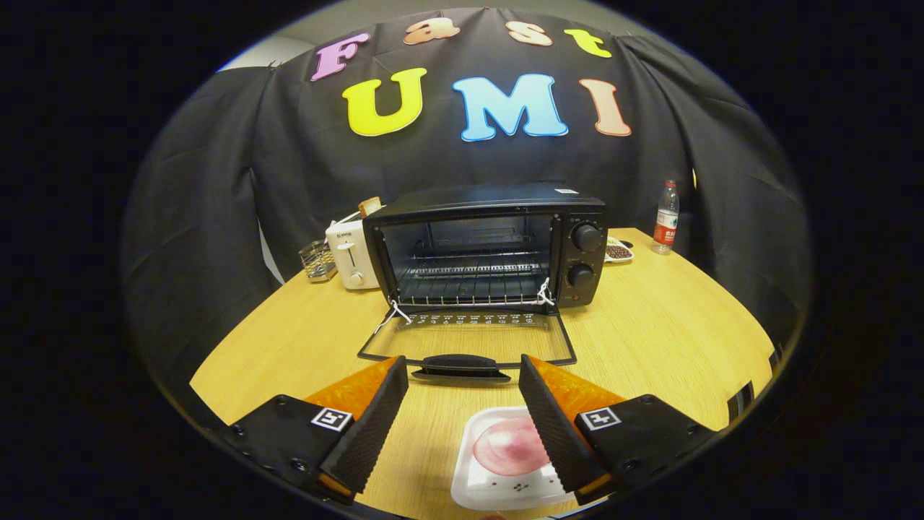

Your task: Open the toaster oven, put the food inside, and close the toaster oven door.

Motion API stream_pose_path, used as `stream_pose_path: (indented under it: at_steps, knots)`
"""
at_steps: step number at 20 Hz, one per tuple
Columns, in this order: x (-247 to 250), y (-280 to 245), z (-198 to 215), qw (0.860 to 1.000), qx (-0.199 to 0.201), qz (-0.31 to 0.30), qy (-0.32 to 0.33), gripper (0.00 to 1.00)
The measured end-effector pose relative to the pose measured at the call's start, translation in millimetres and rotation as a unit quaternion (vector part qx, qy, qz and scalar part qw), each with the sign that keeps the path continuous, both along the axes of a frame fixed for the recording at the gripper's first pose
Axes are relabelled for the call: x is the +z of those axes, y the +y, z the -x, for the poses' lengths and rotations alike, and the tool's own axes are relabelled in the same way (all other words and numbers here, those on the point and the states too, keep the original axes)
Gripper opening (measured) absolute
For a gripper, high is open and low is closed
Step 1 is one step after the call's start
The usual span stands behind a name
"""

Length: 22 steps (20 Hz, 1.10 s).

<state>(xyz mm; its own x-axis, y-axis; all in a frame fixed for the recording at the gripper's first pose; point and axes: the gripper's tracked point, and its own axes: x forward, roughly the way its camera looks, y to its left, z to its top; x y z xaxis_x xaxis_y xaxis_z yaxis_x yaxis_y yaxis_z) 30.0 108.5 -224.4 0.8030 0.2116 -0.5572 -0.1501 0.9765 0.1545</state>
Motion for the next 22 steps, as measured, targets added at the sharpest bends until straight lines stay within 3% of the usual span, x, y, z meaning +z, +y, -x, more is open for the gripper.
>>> stream_pose_path:
  at_steps: [4,10,15,19,22]
  knots:
    - [3,-14,20,0.997,0.029,-0.043,0.052,0.98]
    - [-16,-54,37,0.981,0.075,-0.077,0.160,0.99]
    - [-42,-96,42,0.956,0.090,-0.116,0.255,0.99]
    - [-63,-113,55,0.920,0.098,-0.146,0.351,0.98]
    - [-79,-121,58,0.905,0.106,-0.143,0.387,0.99]
